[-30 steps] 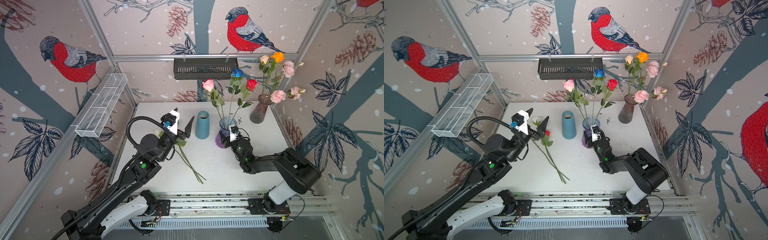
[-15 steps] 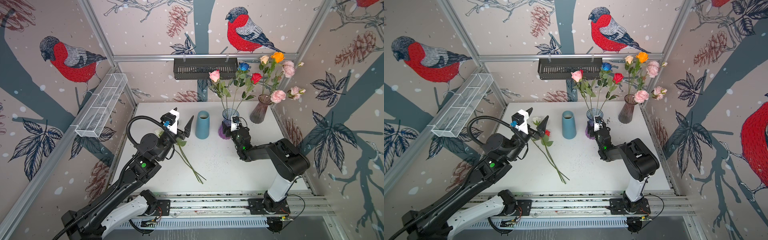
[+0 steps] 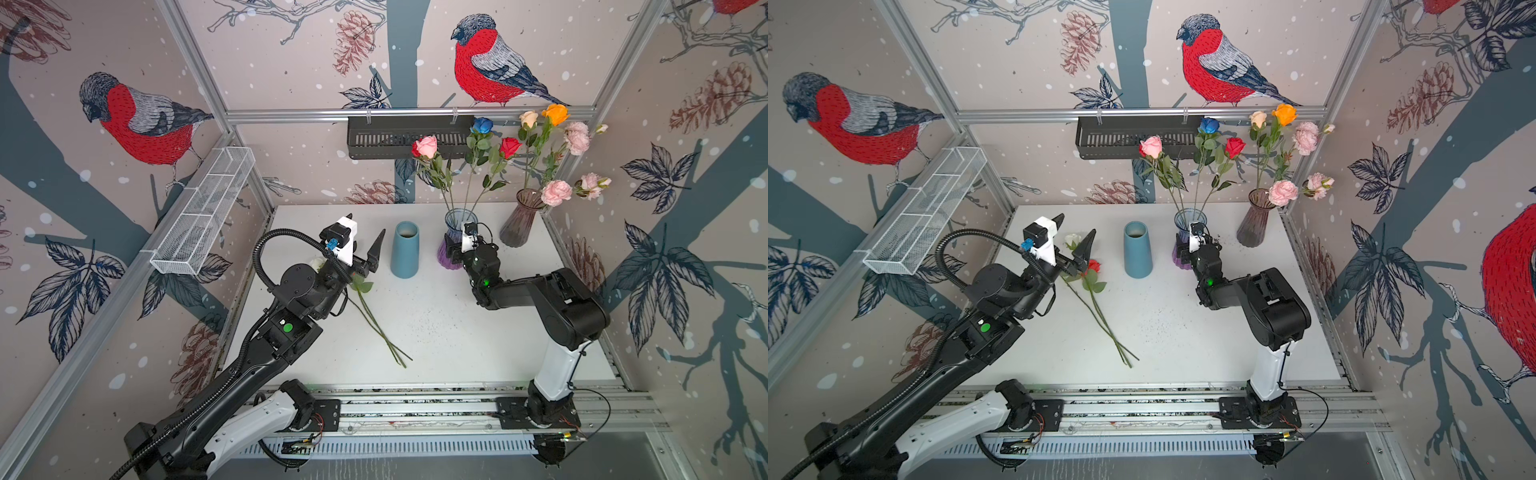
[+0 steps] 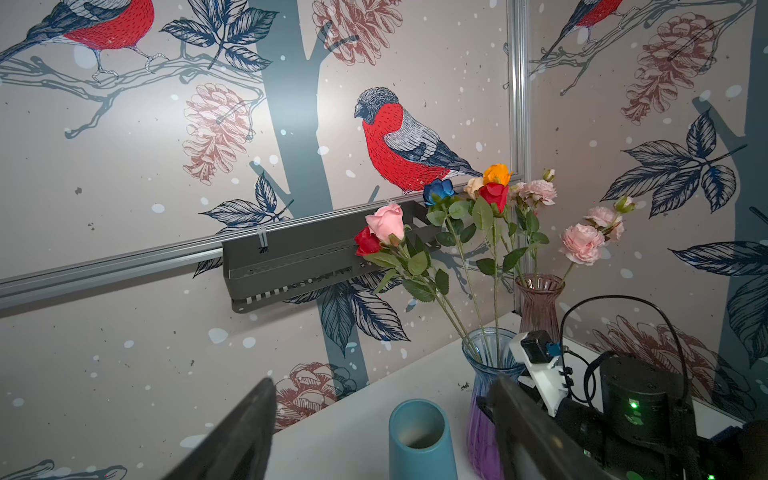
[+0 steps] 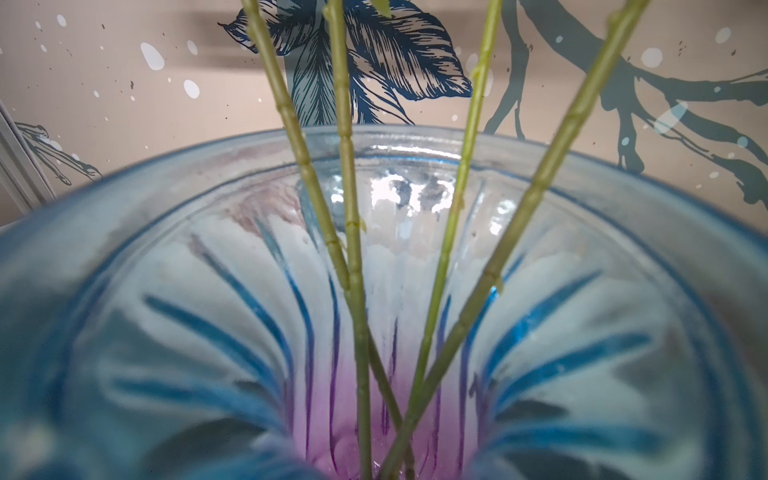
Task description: Arrange the flowers into the vase
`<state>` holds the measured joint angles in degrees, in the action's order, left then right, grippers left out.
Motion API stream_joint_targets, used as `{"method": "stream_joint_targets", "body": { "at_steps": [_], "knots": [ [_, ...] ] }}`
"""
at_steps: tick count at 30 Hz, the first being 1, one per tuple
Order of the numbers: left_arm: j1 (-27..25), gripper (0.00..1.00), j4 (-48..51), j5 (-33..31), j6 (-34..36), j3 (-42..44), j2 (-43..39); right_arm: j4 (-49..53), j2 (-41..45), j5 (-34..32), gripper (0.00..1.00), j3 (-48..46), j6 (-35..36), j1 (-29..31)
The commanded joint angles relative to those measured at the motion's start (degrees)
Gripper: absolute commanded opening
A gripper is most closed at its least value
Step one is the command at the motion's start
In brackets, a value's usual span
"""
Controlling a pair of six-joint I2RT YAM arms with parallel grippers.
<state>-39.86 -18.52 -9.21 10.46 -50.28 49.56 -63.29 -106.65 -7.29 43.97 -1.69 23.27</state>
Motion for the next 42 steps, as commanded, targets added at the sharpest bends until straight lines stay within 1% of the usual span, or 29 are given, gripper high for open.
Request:
{"method": "stream_joint_targets", "body": {
  "at_steps": [1,3,5,7,10,16,21,24,27,29,31,32,34,35,37,39,42],
  "knots": [
    [0.39,0.8,-1.96,0.51,-0.79,-0.52,0.1,4.67,0.01,-0.08,0.73,-0.19,1.94,-0.17],
    [0.47,0.8,-1.97,0.52,-0.88,-0.52,0.19,5.01,0.51,0.04,0.86,-0.37,2.13,-0.33],
    [0.57,0.8,-2.0,0.56,-0.97,-0.52,0.19,5.48,1.36,0.38,0.95,-0.51,2.31,-0.33],
    [0.66,0.8,-2.01,0.52,-1.05,-0.44,0.28,6.16,2.63,0.99,1.0,-0.62,2.55,-0.33],
    [0.74,0.8,-2.01,0.59,-1.15,-0.43,0.3,7.09,5.88,1.39,0.99,-1.32,2.82,0.0],
    [0.74,0.8,-2.04,0.69,-1.32,-0.43,-0.05,9.56,14.4,-0.61,0.99,-4.75,3.54,1.07],
    [0.74,0.8,-2.29,0.69,-1.67,-0.26,-0.68,11.33,24.06,-4.38,0.99,-9.91,3.54,3.06],
    [0.74,0.8,-2.62,0.73,-2.02,0.01,-0.85,14.77,30.11,-4.14,0.99,-10.99,3.33,4.04],
    [0.74,0.8,-2.66,1.18,-2.44,-0.07,-0.8,24.89,34.46,-0.4,0.95,-7.13,0.02,4.38],
    [0.74,0.8,-2.59,1.47,-2.55,-0.04,-0.78,34.18,34.58,6.9,0.92,-1.93,-2.37,4.41],
    [0.74,0.8,-2.57,1.38,-2.46,-0.08,-0.78,41.23,34.31,13.19,0.89,3.04,-1.84,5.72],
    [0.74,0.8,-2.61,1.39,-2.37,0.0,-0.74,44.13,33.46,14.32,0.89,5.06,-0.88,7.32],
    [0.74,0.8,-2.63,1.14,-2.37,0.01,-0.87,47.14,31.16,15.18,0.91,8.14,0.35,10.25],
    [0.74,0.8,-2.76,1.21,-2.37,0.1,-0.86,48.78,29.5,15.79,0.91,10.21,-0.59,11.26],
    [0.74,0.8,-2.77,1.32,-2.37,0.1,-0.87,52.73,25.62,16.16,0.91,15.37,-4.03,12.1],
    [0.74,0.8,-2.68,1.47,-2.37,0.01,-0.79,55.96,21.51,15.62,0.89,20.88,-8.34,12.49],
    [0.74,0.8,-2.57,1.54,-2.35,0.01,-0.74,60.91,15.22,14.24,0.86,29.41,-12.79,12.94]
  ]
}}
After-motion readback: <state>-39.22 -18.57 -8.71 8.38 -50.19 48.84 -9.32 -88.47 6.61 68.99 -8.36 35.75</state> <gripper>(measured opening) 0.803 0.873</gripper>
